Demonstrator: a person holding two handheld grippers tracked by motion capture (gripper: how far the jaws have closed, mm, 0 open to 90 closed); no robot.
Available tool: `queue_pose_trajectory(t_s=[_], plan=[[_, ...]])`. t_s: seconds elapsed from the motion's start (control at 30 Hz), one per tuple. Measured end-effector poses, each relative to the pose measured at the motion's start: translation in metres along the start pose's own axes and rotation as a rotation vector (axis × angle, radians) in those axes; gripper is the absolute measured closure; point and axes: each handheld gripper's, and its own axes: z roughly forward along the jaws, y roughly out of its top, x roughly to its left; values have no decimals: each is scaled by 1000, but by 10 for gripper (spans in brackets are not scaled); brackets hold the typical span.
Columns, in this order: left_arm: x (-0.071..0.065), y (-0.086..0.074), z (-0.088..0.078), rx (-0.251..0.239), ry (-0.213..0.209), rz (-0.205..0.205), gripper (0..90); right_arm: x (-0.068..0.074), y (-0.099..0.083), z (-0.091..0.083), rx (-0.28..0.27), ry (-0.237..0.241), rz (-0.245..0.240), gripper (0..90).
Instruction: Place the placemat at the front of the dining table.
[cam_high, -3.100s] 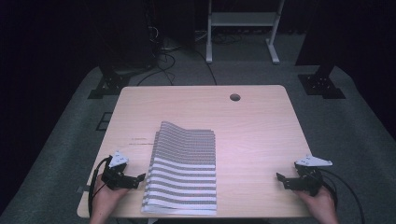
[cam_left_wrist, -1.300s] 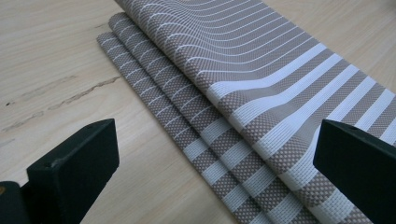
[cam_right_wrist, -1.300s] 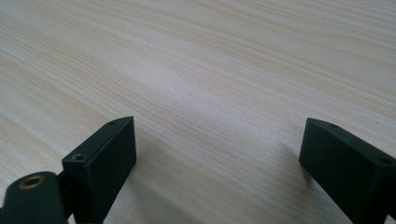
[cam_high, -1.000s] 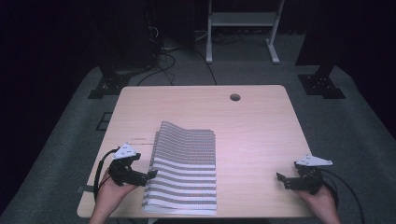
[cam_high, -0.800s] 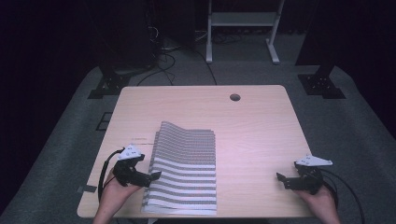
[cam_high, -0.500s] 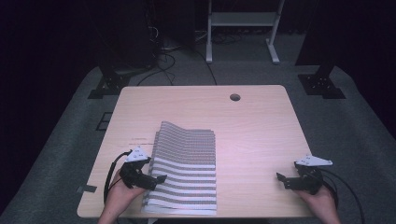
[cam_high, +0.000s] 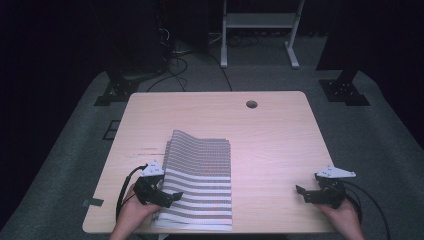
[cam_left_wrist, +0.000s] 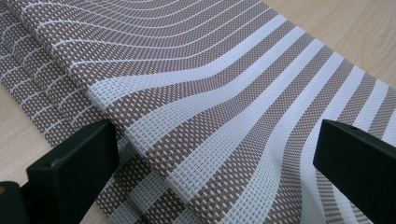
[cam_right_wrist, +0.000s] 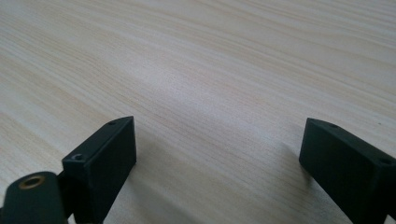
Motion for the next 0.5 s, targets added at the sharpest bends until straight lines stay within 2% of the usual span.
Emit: queue_pose_trajectory(t_s=[0.3, 0.5], plan=[[-1, -3, 5, 33, 18, 15, 0, 0, 0, 0, 0, 0, 0, 97], [0, -7, 10, 50, 25, 11, 0, 0, 0, 0, 0, 0, 0, 97]])
